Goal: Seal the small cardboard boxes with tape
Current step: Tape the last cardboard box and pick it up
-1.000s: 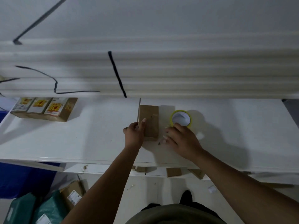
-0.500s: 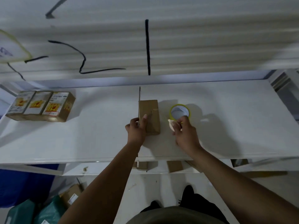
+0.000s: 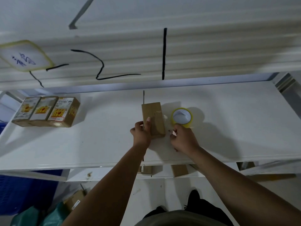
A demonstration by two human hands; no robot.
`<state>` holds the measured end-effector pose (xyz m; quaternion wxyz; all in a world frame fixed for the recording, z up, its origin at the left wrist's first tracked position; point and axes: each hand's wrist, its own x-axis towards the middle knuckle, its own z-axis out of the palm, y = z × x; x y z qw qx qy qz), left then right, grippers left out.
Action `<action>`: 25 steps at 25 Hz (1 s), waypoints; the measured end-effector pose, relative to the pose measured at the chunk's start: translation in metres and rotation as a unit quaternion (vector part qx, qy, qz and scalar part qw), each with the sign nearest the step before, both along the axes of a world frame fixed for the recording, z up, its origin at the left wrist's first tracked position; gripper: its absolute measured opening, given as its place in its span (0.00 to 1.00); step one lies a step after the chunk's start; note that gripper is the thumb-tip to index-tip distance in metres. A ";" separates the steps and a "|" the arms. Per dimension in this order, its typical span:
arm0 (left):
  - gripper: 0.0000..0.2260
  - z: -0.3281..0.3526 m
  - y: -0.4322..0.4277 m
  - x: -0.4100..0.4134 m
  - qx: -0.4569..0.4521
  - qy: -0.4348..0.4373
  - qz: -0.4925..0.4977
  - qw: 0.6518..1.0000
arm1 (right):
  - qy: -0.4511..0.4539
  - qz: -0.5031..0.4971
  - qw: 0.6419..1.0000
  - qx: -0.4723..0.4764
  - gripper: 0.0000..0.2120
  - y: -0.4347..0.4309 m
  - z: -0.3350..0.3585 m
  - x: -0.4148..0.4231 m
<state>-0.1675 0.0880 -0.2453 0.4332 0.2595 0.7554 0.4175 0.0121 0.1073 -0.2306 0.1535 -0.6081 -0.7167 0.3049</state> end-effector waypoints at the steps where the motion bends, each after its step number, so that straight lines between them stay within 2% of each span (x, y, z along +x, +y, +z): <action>1: 0.30 0.001 0.000 0.000 0.001 -0.003 0.004 1.000 | 0.008 -0.001 1.000 -0.024 0.06 -0.002 0.001 0.005; 3: 0.28 0.003 -0.003 -0.002 0.012 -0.016 0.011 1.000 | -0.014 -0.010 0.998 -0.061 0.03 -0.004 0.002 0.015; 6: 0.25 0.010 -0.019 -0.004 0.063 -0.067 0.034 0.995 | -0.199 0.000 0.980 0.000 0.13 -0.005 0.005 0.029; 7: 0.25 0.014 -0.027 -0.003 0.080 -0.069 0.034 0.994 | -0.196 -0.012 0.980 0.030 0.15 -0.005 0.010 0.030; 8: 0.25 0.018 -0.035 -0.001 0.097 -0.062 0.028 0.993 | -0.140 -0.028 0.988 0.060 0.15 -0.006 0.015 0.028; 9: 0.24 0.022 -0.041 0.003 0.116 -0.057 0.022 0.991 | -0.048 -0.046 0.995 0.078 0.15 -0.008 0.021 0.023; 11: 0.21 0.028 -0.047 0.012 0.145 -0.061 0.014 0.987 | 0.187 -0.100 0.977 0.037 0.15 -0.011 0.034 0.000; 13: 0.20 0.039 -0.049 0.021 0.157 -0.071 0.013 0.985 | 0.352 -0.168 0.917 -0.084 0.16 -0.014 0.047 -0.028; 15: 0.21 0.046 -0.050 0.024 0.154 -0.100 0.022 0.983 | 0.428 -0.227 0.857 -0.174 0.18 -0.015 0.052 -0.046; 17: 0.22 0.050 -0.051 0.024 0.142 -0.176 0.037 0.973 | 0.512 -0.262 0.787 -0.224 0.15 -0.020 0.051 -0.055; 19: 0.25 0.053 -0.050 0.027 0.118 -0.242 0.067 0.961 | 0.553 -0.282 0.751 -0.224 0.08 -0.026 0.049 -0.056; 21: 0.21 0.054 -0.047 0.027 0.078 -0.217 0.091 0.969 | 0.559 -0.303 0.739 -0.223 0.05 -0.032 0.049 -0.055; 23: 0.17 0.051 -0.046 0.025 0.051 -0.191 0.114 0.974 | 0.544 -0.317 0.739 -0.239 0.07 -0.037 0.047 -0.053; 25: 0.19 0.051 -0.050 0.025 0.039 -0.191 0.121 0.973 | 0.520 -0.303 0.755 -0.259 0.11 -0.042 0.046 -0.052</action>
